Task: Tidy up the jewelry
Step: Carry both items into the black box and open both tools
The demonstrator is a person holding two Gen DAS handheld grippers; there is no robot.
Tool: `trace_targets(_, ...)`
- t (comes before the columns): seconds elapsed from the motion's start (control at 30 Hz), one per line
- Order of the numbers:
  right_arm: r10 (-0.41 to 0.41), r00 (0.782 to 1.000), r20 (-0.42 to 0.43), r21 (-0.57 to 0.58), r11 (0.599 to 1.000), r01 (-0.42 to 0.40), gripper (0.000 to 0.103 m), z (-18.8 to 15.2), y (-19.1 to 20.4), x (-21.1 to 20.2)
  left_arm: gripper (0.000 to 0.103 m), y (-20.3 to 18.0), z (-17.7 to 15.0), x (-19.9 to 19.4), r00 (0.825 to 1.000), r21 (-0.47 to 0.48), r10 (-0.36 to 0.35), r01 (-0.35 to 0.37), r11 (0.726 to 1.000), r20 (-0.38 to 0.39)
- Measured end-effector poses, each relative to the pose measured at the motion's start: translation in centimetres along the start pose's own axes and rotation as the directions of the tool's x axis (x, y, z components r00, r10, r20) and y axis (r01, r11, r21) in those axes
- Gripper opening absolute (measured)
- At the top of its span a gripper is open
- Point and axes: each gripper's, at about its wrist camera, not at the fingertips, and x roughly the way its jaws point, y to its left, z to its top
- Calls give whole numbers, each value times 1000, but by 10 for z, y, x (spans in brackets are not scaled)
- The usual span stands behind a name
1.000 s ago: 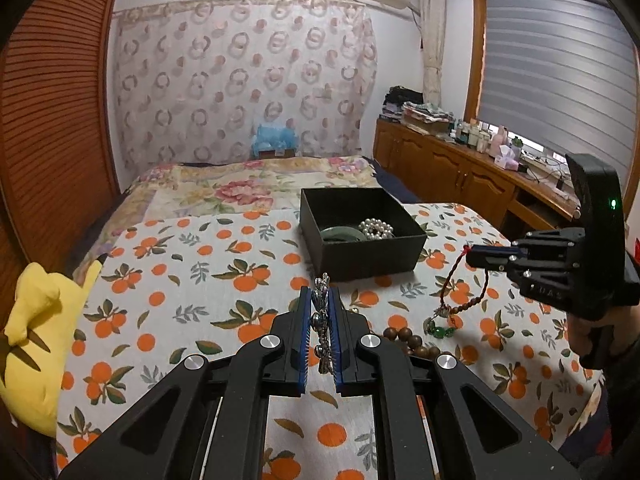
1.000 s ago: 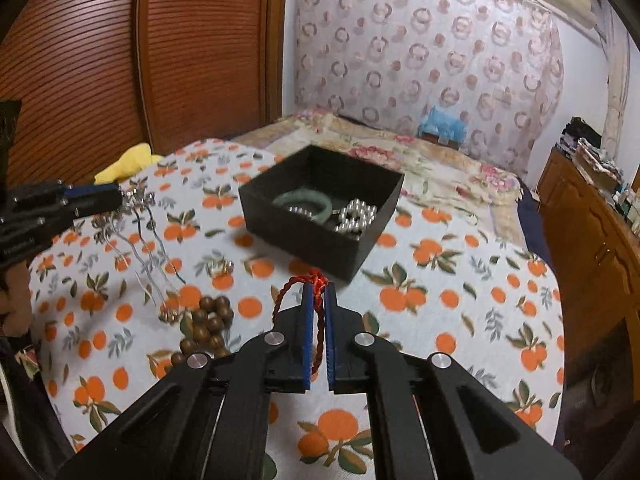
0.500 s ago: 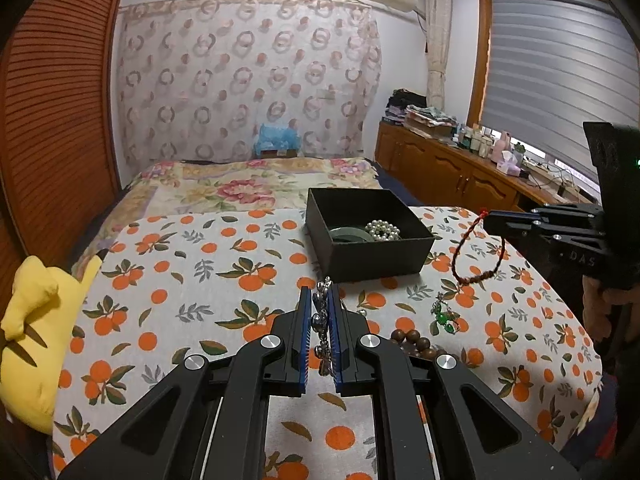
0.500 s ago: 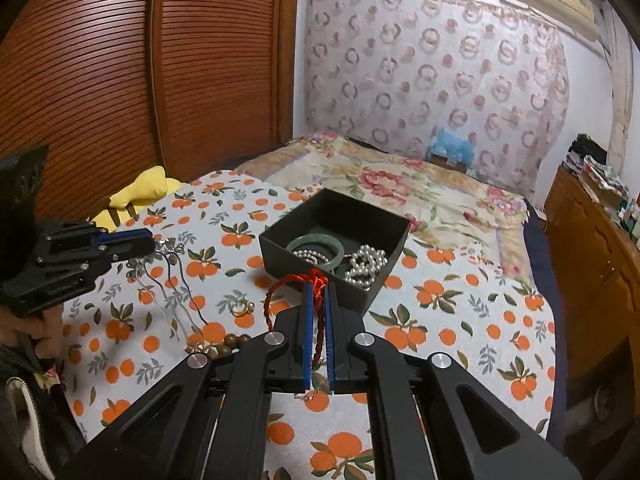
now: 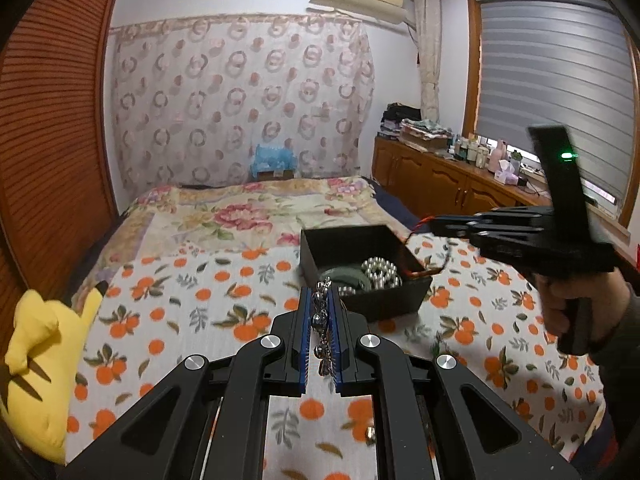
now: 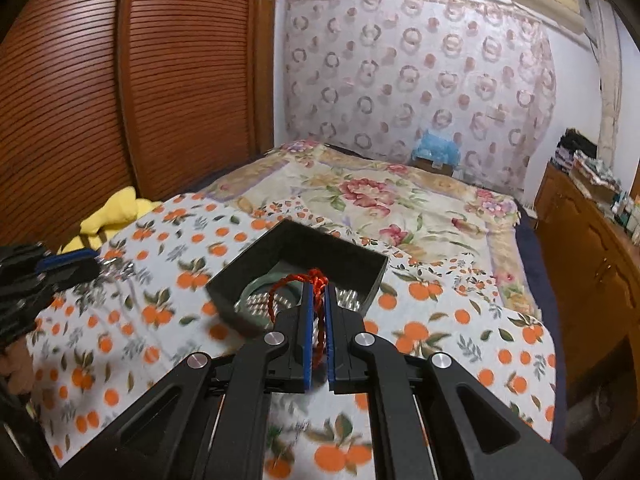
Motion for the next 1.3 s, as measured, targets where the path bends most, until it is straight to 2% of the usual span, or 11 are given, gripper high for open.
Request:
trace_targets(0.23,62,996,-57,17,998,-61,9,7,0,41,7,-5,19,18,1000,19,10,-10,1000,16)
trace_targets(0.33,59,994,-95,3,998,-59,9,2,3,53,7,-5,26,26,1000,21,15,-15,1000,15)
trace_targets(0.4,62,993,-102,1,998,-62,13,-2,3,55,7,-5,31,33,1000,22,17,-17,1000,12)
trace_targets(0.47,61,993,-98,4,998,-60,18,-5,1,53,7,-6,35,38,1000,23,18,-18,1000,11)
trace_targets(0.87,51,996,-66,23,998,-50,18,-21,-18,24,7,-22,55,67,1000,53,20,-21,998,8)
trace_targets(1.3,38,997,-67,35,999,-35,18,-44,-32,12,7,-32,53,118,997,44,17,-14,999,-74)
